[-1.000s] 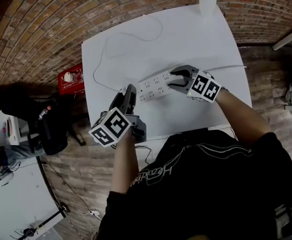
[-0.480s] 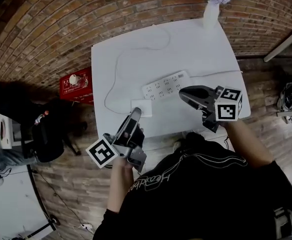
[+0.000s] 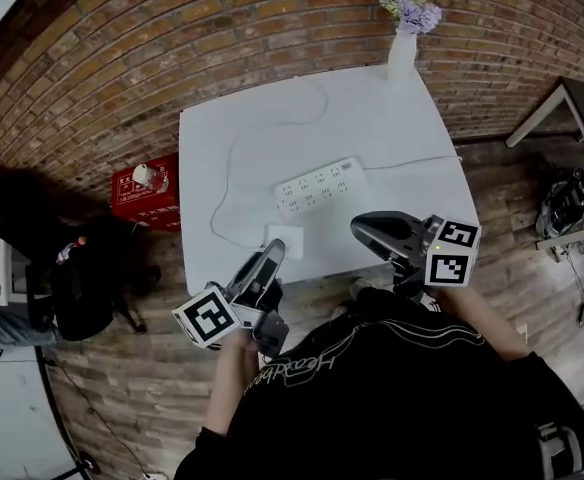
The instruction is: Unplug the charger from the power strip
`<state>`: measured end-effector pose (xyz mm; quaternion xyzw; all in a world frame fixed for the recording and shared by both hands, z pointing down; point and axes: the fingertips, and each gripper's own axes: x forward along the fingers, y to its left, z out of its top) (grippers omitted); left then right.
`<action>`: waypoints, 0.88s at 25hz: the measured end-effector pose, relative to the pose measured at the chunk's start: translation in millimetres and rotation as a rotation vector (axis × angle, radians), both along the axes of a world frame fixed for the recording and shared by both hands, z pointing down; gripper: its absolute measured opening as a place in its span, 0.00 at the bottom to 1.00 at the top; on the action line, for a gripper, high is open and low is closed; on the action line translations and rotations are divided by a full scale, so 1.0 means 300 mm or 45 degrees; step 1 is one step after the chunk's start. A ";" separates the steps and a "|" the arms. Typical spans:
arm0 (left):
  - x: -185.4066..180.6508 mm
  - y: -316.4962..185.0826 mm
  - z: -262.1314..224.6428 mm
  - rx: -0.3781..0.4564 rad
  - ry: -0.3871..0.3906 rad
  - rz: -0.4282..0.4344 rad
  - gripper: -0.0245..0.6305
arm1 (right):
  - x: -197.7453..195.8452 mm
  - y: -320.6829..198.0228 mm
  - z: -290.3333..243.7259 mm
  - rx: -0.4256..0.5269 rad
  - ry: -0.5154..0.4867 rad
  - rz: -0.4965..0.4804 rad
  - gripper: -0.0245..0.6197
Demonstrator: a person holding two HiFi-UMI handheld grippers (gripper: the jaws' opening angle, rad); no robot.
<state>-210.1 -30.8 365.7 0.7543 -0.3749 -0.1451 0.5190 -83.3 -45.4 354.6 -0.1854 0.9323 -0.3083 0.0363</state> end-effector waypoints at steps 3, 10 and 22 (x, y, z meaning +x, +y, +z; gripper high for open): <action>0.008 0.016 0.004 -0.008 0.001 0.001 0.24 | 0.008 0.020 0.003 0.001 -0.007 0.006 0.03; 0.042 0.015 0.016 -0.022 -0.024 0.011 0.24 | 0.035 0.042 0.014 -0.030 -0.003 0.042 0.03; 0.067 0.003 0.034 0.000 -0.121 0.040 0.24 | 0.059 0.041 0.037 -0.038 0.036 0.066 0.03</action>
